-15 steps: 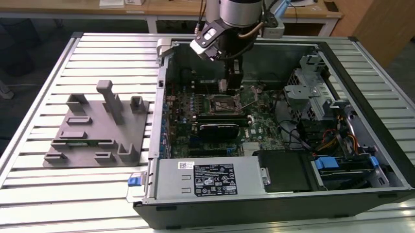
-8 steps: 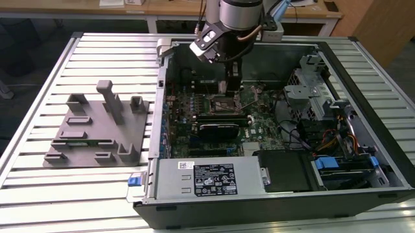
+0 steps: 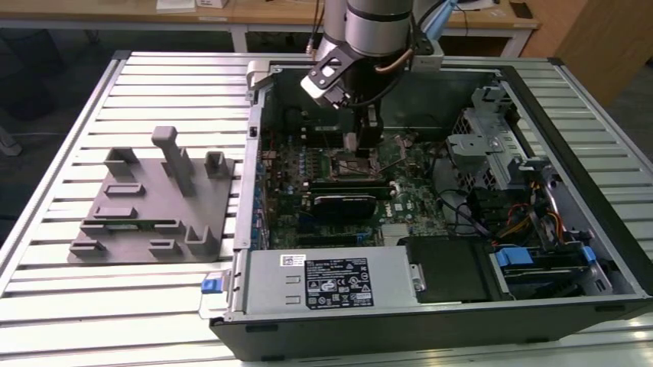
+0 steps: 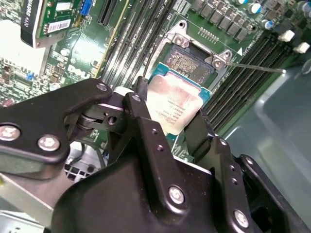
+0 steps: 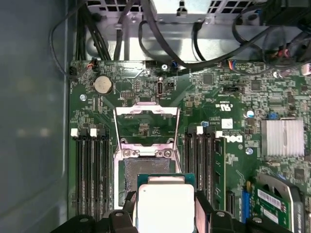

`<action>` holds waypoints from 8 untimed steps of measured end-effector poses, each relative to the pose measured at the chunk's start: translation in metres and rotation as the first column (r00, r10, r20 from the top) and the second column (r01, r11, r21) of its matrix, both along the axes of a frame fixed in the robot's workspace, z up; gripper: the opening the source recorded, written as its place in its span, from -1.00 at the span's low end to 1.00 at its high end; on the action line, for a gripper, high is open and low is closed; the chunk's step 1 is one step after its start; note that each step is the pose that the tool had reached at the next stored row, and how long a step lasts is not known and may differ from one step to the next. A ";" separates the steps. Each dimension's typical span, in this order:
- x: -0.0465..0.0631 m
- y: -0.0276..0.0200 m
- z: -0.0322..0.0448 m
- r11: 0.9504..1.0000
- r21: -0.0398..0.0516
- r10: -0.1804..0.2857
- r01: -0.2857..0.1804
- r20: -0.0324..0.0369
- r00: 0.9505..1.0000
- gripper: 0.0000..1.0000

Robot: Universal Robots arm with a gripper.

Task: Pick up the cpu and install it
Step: 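Place the cpu into insertion slot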

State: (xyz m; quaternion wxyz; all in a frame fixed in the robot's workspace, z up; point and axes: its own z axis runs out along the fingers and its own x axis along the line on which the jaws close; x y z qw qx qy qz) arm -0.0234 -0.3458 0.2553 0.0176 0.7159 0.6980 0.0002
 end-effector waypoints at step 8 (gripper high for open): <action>0.000 0.0006 -0.0129 0.999 -0.002 0.035 -0.035 0.000 0.999 0.09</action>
